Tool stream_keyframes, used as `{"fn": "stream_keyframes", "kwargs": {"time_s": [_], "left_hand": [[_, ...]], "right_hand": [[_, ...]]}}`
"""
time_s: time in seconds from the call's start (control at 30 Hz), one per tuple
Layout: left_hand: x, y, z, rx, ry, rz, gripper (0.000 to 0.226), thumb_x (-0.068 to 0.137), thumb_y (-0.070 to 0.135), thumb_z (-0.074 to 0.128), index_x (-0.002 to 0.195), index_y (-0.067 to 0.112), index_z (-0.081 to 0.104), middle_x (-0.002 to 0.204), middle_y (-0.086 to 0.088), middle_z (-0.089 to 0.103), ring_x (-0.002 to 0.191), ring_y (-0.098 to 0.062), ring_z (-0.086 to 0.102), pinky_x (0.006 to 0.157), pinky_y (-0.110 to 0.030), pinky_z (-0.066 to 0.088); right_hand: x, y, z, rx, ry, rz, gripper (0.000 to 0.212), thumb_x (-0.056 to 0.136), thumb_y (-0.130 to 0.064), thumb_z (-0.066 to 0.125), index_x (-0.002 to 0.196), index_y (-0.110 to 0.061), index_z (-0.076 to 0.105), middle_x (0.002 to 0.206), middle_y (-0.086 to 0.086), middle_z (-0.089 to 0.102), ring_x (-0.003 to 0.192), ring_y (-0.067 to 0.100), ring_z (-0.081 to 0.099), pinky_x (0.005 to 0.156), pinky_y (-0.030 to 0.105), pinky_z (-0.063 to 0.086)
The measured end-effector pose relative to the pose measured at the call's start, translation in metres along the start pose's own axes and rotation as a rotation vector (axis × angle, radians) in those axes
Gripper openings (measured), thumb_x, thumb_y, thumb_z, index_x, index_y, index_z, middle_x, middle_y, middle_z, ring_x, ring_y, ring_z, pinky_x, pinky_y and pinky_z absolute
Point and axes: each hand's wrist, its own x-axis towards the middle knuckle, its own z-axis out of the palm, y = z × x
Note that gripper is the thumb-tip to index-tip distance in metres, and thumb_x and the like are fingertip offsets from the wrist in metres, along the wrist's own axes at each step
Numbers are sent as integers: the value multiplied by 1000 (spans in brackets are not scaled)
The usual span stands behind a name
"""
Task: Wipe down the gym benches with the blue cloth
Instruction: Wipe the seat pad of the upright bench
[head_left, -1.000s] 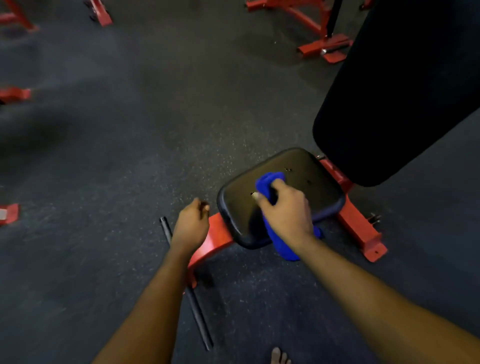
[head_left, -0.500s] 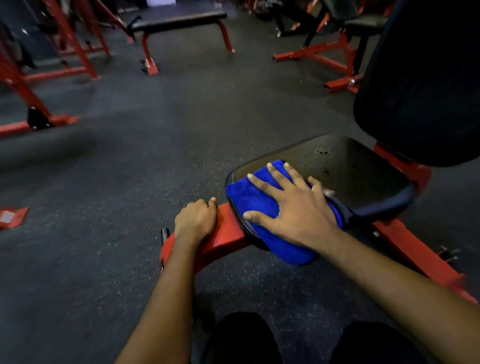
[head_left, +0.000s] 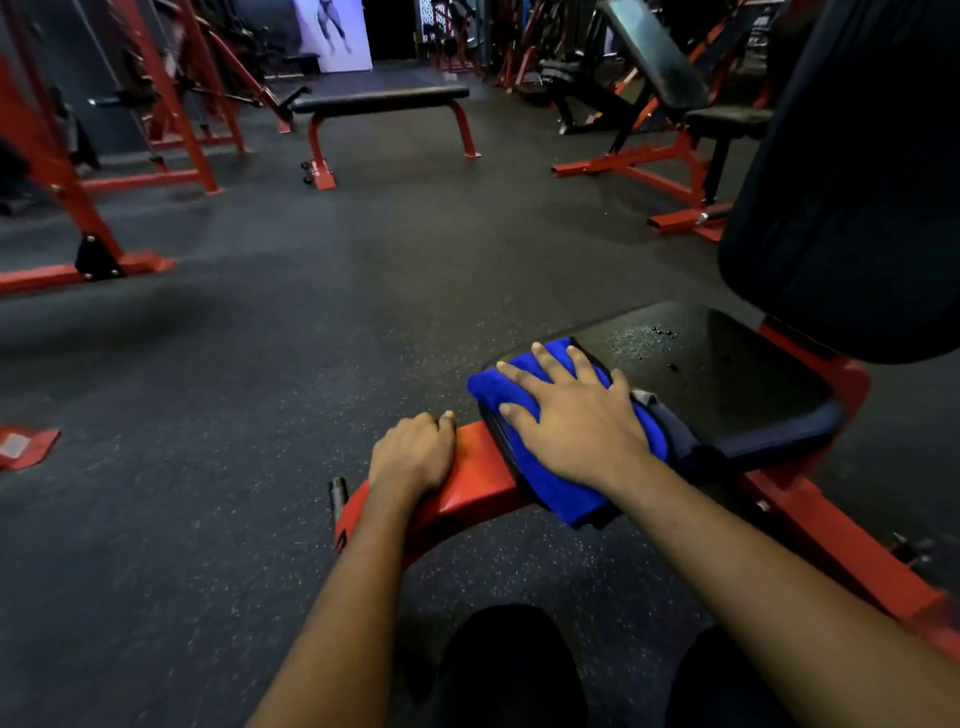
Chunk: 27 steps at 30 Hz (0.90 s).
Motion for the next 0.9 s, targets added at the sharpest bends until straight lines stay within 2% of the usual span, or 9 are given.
{"fn": "stream_keyframes", "kwargs": {"time_s": [0.1,0.27,0.37,0.5,0.7,0.9], "left_hand": [[3,-2,1,-3,12,9,55,102,43,27,117,4,62,128,-23,59,118,-39,55,95,-42,42],[-1,0,-3,0,11,18,54,102,43,27,117,4,62,128,-23,59,118,-39,55,95,-42,42],[-4,-1,-4,-13,7,24,54,102,42,28,117,4,62,128,-24,59,119,-39,55,95,-42,42],[-2,0,-3,-15,14,27,54,103,42,27,116,4,62,128,-23,59,119,-39,55,96,-41,42],[-3,-1,-3,-17,18,23,54,102,43,27,114,5,63,125,-22,61,116,-39,56,95,-42,42],[-1,-1,-2,-18,18,29,53,102,42,27,111,5,64,122,-22,63,113,-38,58,93,-42,43]], "right_hand": [[-22,-3,7,-55,100,1,57,98,-58,26,153,-47,14,165,-9,11,151,25,8,115,60,17],[34,-12,1,12,-65,33,55,100,-54,26,153,-45,15,166,-5,4,151,31,2,113,66,12],[31,-13,1,9,-56,35,55,101,-52,25,154,-42,15,166,-4,4,152,29,3,115,65,12],[-4,-9,6,-60,36,7,56,100,-53,25,154,-42,13,166,-5,6,152,26,6,116,62,14],[61,-13,1,8,-107,36,54,101,-53,26,154,-43,18,166,-4,4,151,31,3,112,67,12],[20,-8,9,-38,14,-10,57,99,-53,26,154,-44,13,166,-5,3,152,26,3,114,65,12]]}}
